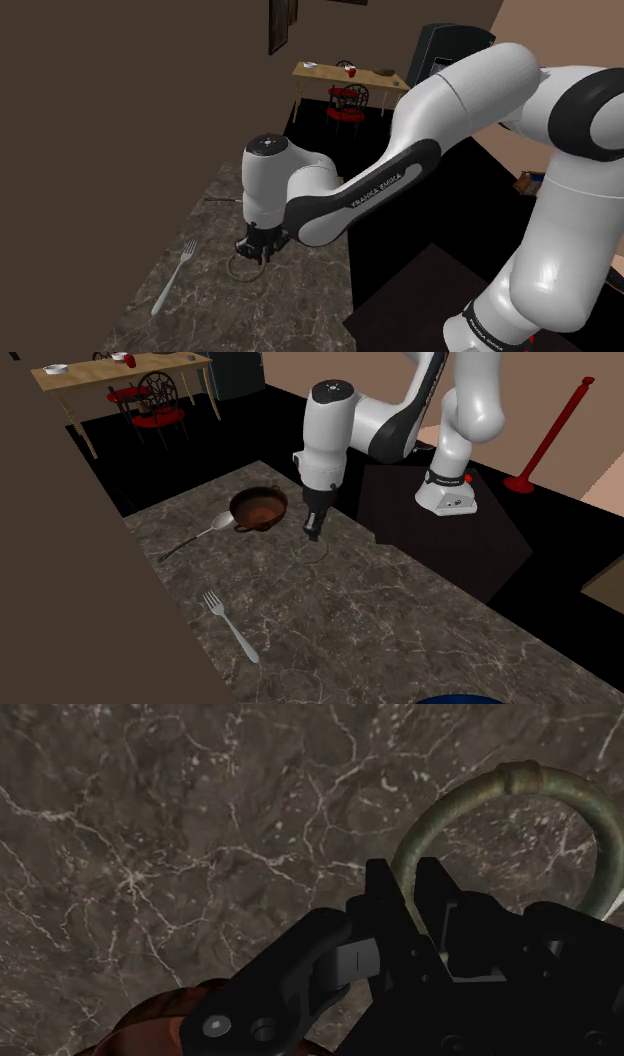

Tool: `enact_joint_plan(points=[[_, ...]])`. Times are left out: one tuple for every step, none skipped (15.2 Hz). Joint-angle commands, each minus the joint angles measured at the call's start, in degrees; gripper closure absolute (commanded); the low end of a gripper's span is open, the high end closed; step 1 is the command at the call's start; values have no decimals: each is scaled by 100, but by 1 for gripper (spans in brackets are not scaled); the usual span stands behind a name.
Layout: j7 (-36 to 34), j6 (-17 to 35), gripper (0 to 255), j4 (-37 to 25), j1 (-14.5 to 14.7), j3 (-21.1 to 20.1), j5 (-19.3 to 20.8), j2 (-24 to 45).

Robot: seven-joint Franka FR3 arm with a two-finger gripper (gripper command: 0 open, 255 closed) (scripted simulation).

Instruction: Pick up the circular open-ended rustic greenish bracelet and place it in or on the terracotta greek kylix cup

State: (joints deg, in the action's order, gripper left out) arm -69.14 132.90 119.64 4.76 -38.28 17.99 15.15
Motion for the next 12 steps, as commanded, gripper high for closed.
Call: enact_joint_plan(points=[[73, -100, 255, -9, -37, -51, -115, -120], [81, -111, 255, -13, -40, -55, -127, -131], [229, -94, 255, -1, -138, -17, -152, -145], [375, -78, 255, 4, -234, 22, -174, -154], [519, -66, 255, 2, -326, 62, -193, -158], [661, -56, 255, -6, -416, 104, -209, -155], [800, -49, 255, -21, -505, 147, -221, -147], [937, -44, 255, -43, -591, 190, -230, -134], [1073, -42, 255, -71, -673, 235, -237, -115], [1206, -43, 255, -107, -755, 280, -241, -91], [1336, -47, 255, -149, -835, 324, -241, -62], [1464, -54, 255, -198, -913, 370, -240, -27]])
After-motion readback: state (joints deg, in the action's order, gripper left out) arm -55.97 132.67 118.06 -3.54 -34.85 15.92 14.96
